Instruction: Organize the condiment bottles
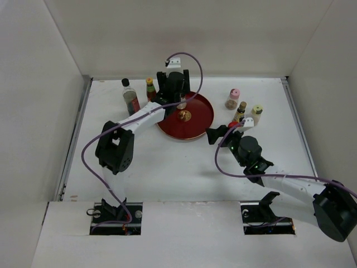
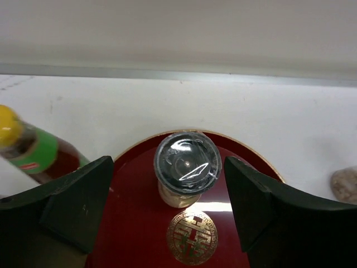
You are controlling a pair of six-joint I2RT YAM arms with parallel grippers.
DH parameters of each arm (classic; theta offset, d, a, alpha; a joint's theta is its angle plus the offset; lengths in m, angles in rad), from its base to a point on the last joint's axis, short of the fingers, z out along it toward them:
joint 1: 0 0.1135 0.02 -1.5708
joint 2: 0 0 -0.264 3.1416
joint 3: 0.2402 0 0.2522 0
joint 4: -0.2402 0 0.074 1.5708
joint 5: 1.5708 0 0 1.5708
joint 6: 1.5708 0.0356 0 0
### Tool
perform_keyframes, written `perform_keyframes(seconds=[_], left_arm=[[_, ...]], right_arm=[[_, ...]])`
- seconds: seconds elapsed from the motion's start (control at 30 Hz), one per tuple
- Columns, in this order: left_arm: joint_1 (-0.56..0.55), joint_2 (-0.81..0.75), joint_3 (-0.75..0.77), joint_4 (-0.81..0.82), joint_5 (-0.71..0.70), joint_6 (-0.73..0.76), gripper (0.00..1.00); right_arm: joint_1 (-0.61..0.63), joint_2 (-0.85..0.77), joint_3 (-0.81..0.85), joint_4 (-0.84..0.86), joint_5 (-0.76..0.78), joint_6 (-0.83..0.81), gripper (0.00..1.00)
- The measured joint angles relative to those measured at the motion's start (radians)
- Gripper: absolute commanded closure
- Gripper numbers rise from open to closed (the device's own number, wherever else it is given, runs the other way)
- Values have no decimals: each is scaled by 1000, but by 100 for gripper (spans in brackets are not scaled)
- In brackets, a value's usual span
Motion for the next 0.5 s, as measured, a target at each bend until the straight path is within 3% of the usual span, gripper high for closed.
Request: perform_keyframes(seconds=[0.1, 0.23, 0.5], left_arm=[[14, -101, -32, 0, -9, -2, 32], [68, -186, -33, 8, -30, -5, 36], [174, -159, -32, -29, -50, -8, 36]], right_arm=[[0, 1, 0, 0, 0, 2, 3], [0, 13, 0, 0, 0, 2, 2], [0, 43, 0, 0, 0, 2, 2]])
